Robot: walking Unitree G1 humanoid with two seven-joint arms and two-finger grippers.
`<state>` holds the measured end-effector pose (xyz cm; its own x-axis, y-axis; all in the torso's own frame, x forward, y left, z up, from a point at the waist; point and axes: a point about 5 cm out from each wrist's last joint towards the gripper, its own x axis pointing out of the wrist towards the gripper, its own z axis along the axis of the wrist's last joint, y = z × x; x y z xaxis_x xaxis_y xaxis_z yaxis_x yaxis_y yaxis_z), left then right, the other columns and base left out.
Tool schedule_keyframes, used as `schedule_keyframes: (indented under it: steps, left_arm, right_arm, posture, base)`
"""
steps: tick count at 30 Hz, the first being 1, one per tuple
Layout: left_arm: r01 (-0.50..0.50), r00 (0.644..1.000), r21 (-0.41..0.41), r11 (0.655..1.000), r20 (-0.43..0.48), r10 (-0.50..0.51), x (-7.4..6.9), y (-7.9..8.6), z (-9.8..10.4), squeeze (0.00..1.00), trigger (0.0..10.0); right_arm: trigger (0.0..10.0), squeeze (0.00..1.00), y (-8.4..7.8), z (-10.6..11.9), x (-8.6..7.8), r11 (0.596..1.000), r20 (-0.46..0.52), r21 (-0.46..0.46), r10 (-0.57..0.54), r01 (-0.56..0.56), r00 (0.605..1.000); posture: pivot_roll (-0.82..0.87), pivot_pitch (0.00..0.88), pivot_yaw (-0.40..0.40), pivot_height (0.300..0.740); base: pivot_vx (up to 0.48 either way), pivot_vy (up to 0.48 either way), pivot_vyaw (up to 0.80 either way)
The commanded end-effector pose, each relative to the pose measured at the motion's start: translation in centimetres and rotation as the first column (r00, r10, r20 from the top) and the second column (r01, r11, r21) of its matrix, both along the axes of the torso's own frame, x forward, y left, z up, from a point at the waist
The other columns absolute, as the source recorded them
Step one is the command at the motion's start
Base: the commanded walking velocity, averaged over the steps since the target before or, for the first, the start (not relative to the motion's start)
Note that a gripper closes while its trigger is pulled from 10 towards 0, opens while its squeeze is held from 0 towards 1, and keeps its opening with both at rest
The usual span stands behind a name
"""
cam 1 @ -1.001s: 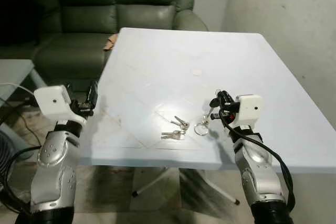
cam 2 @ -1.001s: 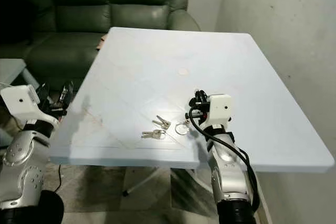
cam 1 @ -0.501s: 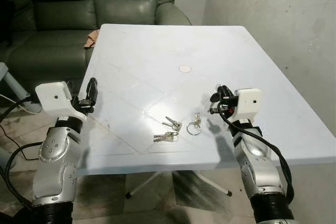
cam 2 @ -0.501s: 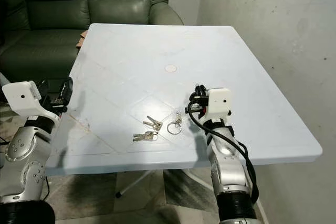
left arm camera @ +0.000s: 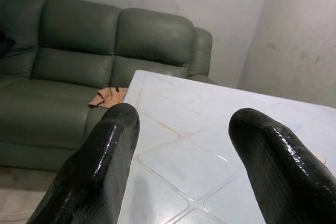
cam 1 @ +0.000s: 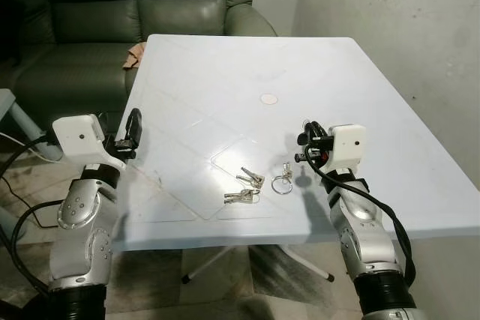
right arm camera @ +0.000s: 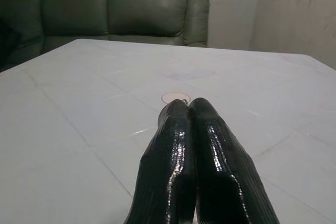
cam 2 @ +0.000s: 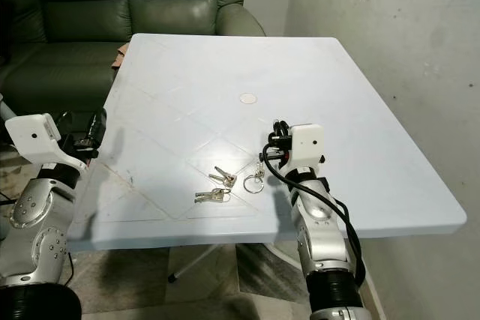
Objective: Hang keys on a hook
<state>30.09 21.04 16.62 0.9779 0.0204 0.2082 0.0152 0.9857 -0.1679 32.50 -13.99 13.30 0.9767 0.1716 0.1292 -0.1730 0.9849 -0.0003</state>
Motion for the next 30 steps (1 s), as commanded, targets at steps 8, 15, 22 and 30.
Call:
schedule_keyframes:
  steps: [8, 15, 22, 30]
  left_arm:
    - [0.018, 1.000, 0.028, 0.999, 0.005, -0.018, 0.46, -0.49, 0.12, 0.00, 10.0]
    - [0.030, 1.000, 0.055, 0.998, 0.003, -0.030, 0.35, -0.63, 0.08, 0.00, 10.0]
    - [0.038, 0.999, 0.043, 0.998, -0.002, -0.038, 0.42, -0.71, -0.04, 0.00, 10.0]
    - [0.014, 1.000, 0.032, 0.999, -0.021, -0.013, 0.59, -0.66, -0.40, 0.00, 10.0]
  right_arm:
    - [10.0, 0.00, 0.20, 0.55, 0.21, 1.000, 0.028, -0.015, 0.005, -0.005, 1.000]
    - [10.0, 0.00, 0.25, 0.49, 0.11, 1.000, 0.028, -0.019, 0.007, -0.006, 1.000]
    - [10.0, 0.00, 0.24, 0.49, 0.12, 1.000, 0.028, -0.022, 0.009, -0.009, 1.000]
    - [10.0, 0.00, 0.23, 0.46, 0.10, 1.000, 0.028, -0.024, 0.010, -0.010, 1.000]
  posture:
    - [-0.10, 0.000, -0.009, 0.724]
    - [-0.10, 0.000, -0.009, 0.724]
    - [-0.11, 0.000, -0.014, 0.724]
    - [-0.11, 0.000, -0.015, 0.724]
  base:
    - [0.000, 0.171, -0.74]
    - [0.000, 0.000, -0.73]
    - [0.000, -0.133, -0.73]
    - [0.000, -0.315, -0.72]
